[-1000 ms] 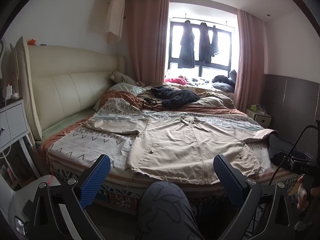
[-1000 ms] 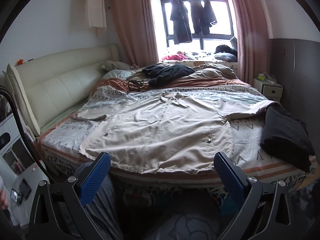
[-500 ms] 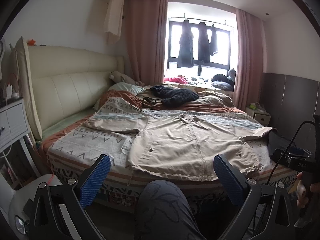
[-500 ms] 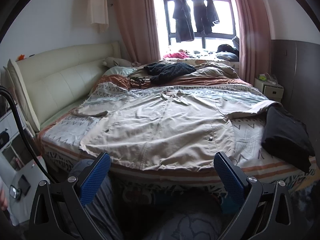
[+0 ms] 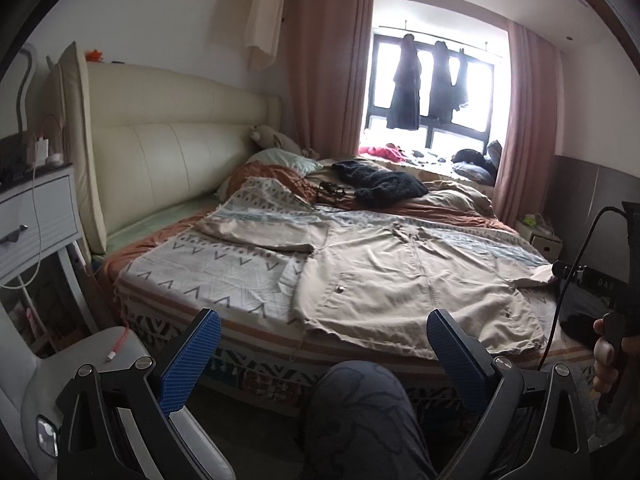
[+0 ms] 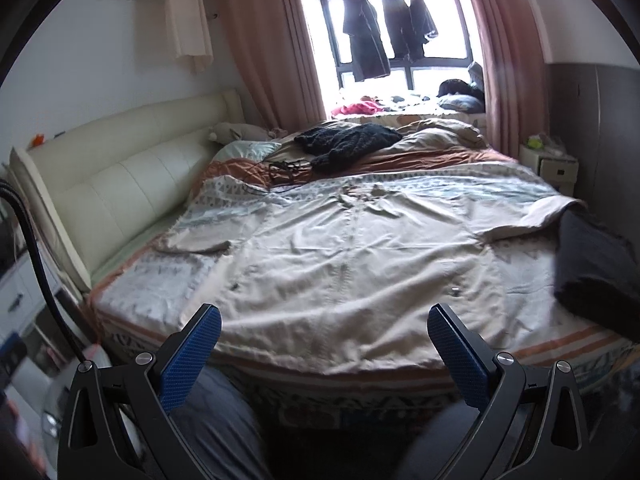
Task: Fold large clothes
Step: 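Move both tools down toward the beige jacket's sleeves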
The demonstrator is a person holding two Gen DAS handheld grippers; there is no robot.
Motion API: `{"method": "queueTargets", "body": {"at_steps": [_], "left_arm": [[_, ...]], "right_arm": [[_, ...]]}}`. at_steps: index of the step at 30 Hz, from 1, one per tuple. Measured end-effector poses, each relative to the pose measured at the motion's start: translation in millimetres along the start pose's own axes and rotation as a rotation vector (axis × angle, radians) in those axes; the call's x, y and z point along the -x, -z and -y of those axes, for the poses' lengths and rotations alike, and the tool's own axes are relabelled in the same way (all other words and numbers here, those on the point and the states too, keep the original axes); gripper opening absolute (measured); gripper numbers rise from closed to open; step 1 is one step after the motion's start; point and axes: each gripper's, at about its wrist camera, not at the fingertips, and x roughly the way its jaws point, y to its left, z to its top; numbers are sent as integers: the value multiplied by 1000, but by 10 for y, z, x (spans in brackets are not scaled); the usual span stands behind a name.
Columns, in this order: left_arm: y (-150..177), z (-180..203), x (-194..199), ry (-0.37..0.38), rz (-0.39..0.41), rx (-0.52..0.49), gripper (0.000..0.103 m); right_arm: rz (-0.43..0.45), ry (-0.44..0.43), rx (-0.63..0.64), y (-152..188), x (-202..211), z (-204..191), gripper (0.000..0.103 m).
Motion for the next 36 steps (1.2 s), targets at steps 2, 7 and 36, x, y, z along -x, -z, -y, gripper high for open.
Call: {"method": "queueTargets", "body": {"at_steps": [2,7,36], "left_arm": [[16,-80,-29,-8,-2,26,103],[-57,-212,-196,-49,-16,51,103],[-892,-1257,-2394,-228,-190,192,95]], "right_arm": [[3,-15,-10,-21,-85,-67,103],[-30,-73,-22,-135,-323,-153,103],[-117,-97,83,-1266,-2352,-390,103]]}}
